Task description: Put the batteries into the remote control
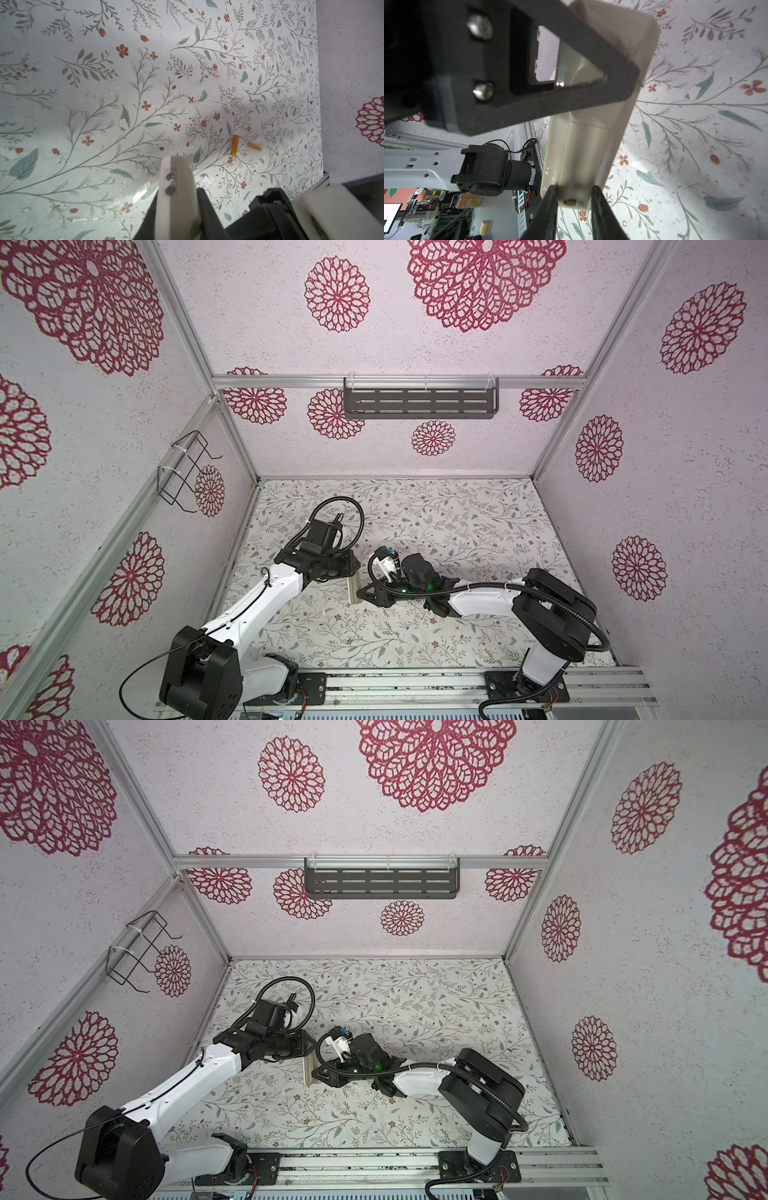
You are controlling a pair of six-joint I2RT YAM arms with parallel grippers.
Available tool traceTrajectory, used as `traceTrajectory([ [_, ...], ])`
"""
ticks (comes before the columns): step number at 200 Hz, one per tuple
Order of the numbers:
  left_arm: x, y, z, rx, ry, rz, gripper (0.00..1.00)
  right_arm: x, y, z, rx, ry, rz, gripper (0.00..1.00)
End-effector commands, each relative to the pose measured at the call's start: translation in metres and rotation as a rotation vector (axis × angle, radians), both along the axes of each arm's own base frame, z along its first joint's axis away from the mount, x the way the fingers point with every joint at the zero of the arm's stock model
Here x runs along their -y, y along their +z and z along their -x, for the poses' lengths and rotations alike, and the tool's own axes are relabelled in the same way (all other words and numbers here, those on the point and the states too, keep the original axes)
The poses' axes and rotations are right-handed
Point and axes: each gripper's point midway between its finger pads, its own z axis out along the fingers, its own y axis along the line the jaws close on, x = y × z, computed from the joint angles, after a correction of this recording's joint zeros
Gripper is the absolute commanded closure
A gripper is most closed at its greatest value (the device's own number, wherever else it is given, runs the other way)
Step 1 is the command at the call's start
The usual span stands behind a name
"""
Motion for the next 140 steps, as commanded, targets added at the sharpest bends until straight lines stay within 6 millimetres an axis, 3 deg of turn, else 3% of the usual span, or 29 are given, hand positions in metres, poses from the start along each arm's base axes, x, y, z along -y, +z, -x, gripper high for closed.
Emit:
traceTrajectory([
  [1, 0.0096, 0.0186, -0.006, 0.055, -0.018, 0.058, 1.0, -0.0108, 0.0291, 0.0017, 0.042, 0.035, -0.075, 0.72],
  [140, 0.0053, 0.0156, -0.0057, 0.046, -0.008, 0.031, 1.0, -0.0025, 0.0253, -0.003, 0.074, -0.003, -0.031, 0.74],
])
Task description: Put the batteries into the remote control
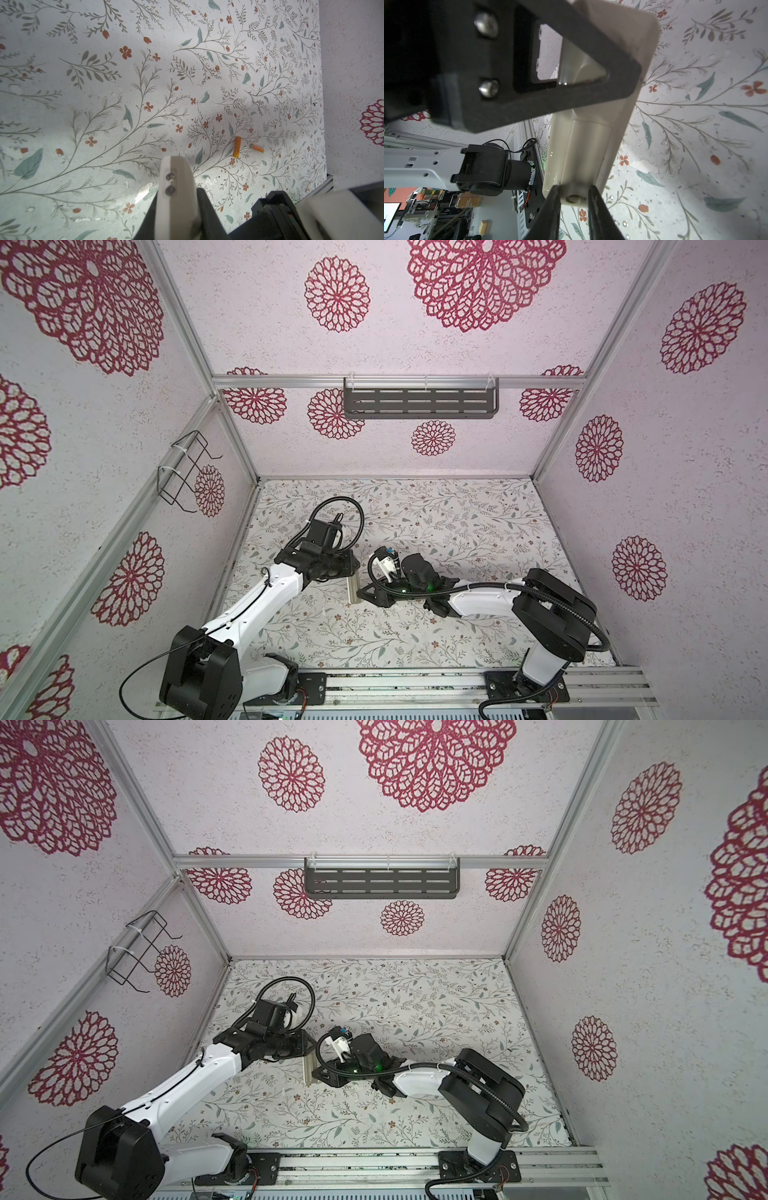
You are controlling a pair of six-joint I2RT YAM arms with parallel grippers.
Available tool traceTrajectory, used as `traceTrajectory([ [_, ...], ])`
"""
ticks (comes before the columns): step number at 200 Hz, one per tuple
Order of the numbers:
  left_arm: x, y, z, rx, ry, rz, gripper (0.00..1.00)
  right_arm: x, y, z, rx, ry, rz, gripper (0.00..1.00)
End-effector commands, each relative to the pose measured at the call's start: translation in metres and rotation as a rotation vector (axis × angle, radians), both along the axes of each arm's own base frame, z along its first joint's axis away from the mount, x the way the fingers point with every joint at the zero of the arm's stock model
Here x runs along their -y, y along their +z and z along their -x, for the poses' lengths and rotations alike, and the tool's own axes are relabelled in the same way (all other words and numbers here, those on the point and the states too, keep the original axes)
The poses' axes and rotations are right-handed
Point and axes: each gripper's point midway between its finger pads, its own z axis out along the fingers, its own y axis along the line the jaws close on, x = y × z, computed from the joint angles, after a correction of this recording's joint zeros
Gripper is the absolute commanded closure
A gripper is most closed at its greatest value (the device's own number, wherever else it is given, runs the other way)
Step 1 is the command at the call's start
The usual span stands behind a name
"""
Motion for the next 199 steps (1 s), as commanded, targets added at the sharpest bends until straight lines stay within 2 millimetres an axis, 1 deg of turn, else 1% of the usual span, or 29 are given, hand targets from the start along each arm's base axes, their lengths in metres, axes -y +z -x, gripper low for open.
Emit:
traceTrajectory([
  [1, 0.007, 0.016, -0.005, 0.043, -0.014, 0.04, 1.0, -0.003, 0.025, -0.003, 0.066, -0.002, -0.034, 0.74],
  [104, 0.006, 0.015, -0.005, 0.041, -0.012, 0.037, 1.0, 0.012, 0.022, -0.011, 0.135, -0.059, 0.056, 0.73],
  [137, 0.007, 0.015, -0.004, 0.042, -0.015, 0.039, 1.0, 0.013, 0.028, -0.011, 0.155, -0.055, 0.054, 0.71],
  [146, 0.007, 0.015, -0.004, 0.041, -0.017, 0.042, 1.0, 0.012, 0.032, -0.009, 0.157, -0.047, 0.042, 0.67],
  [160, 0.009, 0.016, -0.004, 0.04, -0.021, 0.048, 1.0, 0.009, 0.039, -0.006, 0.153, -0.036, 0.017, 0.52],
  [166, 0.009, 0.016, -0.004, 0.04, -0.021, 0.048, 1.0, 0.009, 0.041, -0.005, 0.149, -0.032, 0.005, 0.47],
  [183, 0.009, 0.016, -0.004, 0.041, -0.022, 0.05, 1.0, 0.006, 0.047, -0.002, 0.131, -0.02, -0.027, 0.38],
  [199, 0.008, 0.016, -0.004, 0.041, -0.021, 0.049, 1.0, 0.004, 0.047, -0.002, 0.113, -0.017, -0.041, 0.31],
])
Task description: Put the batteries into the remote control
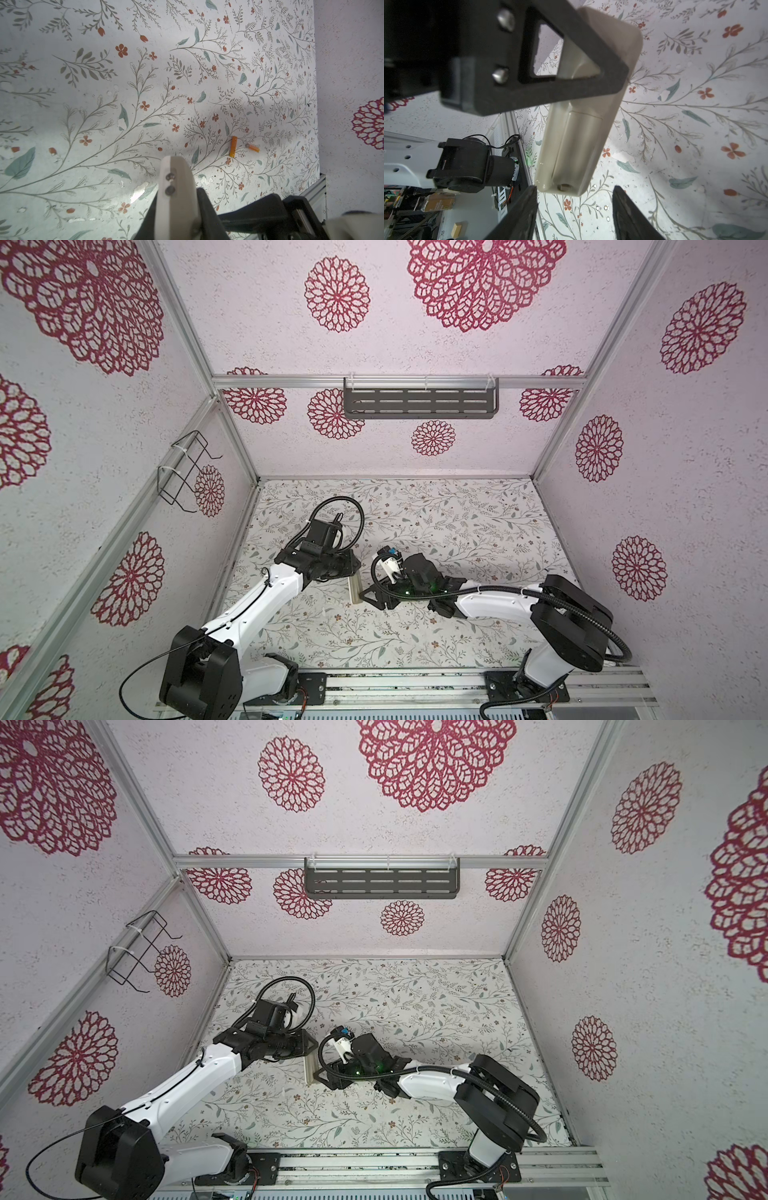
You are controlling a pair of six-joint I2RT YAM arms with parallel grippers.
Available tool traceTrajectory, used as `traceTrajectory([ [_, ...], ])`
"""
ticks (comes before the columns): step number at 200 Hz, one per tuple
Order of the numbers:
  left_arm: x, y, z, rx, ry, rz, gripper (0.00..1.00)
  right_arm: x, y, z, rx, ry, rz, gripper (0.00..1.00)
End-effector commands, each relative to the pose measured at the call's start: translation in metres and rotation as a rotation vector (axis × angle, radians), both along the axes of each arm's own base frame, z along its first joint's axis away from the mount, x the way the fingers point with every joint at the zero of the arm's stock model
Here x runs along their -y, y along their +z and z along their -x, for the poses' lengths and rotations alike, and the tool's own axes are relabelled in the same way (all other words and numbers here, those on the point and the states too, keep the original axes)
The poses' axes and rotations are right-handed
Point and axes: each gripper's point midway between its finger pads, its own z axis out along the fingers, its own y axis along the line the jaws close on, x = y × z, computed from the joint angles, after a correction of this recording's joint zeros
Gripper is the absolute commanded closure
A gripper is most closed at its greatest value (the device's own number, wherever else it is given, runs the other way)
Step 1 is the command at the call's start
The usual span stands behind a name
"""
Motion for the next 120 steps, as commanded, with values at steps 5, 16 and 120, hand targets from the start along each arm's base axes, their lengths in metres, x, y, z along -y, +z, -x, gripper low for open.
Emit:
traceTrajectory([
  [5, 0.005, 0.015, -0.005, 0.046, -0.013, 0.031, 1.0, -0.012, 0.039, 0.001, 0.022, 0.026, -0.116, 0.29],
  [16, 0.006, 0.016, -0.005, 0.05, -0.015, 0.033, 1.0, -0.013, 0.036, 0.001, 0.005, 0.024, -0.115, 0.26],
  [120, 0.01, 0.026, -0.005, 0.082, -0.026, 0.061, 1.0, -0.021, 0.028, 0.001, -0.053, 0.047, -0.148, 0.37],
])
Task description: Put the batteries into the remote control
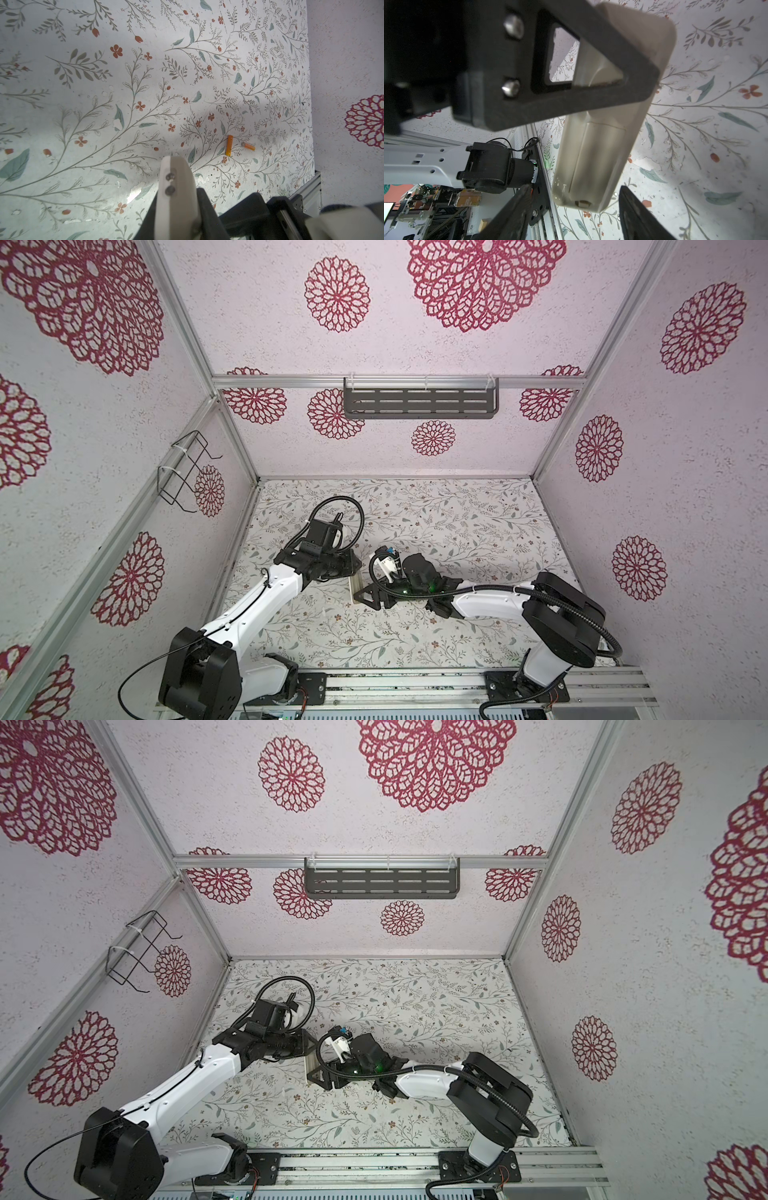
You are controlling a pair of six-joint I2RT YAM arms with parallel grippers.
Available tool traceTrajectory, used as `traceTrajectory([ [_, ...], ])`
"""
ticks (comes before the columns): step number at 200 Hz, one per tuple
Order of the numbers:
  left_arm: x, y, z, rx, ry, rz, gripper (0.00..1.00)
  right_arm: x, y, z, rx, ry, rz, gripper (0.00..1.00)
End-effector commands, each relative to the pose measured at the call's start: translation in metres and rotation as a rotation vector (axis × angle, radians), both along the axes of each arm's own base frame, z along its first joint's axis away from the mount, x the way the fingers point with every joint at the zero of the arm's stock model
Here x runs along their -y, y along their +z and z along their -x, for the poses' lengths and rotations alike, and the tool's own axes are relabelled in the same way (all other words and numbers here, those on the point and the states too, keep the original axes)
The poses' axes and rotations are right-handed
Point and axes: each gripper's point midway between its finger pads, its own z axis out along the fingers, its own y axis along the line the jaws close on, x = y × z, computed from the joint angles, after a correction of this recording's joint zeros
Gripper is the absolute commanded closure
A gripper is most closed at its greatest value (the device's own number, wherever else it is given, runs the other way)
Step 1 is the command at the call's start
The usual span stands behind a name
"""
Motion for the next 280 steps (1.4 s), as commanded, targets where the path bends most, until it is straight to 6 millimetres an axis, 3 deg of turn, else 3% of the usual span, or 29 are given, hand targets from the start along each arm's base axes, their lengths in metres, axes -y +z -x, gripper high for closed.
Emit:
traceTrajectory([
  [1, 0.007, 0.022, -0.006, 0.074, -0.017, 0.046, 1.0, -0.01, 0.024, -0.004, 0.023, 0.015, -0.075, 0.37],
  [35, 0.01, 0.028, -0.006, 0.094, -0.022, 0.071, 1.0, -0.012, 0.027, -0.003, 0.017, 0.031, -0.092, 0.49],
  [90, 0.015, 0.04, -0.005, 0.132, -0.033, 0.121, 1.0, -0.011, 0.026, -0.002, 0.011, 0.032, -0.095, 0.58],
  [280, 0.02, 0.039, -0.003, 0.12, -0.052, 0.144, 1.0, -0.01, 0.027, -0.006, 0.05, 0.022, -0.071, 0.65],
])
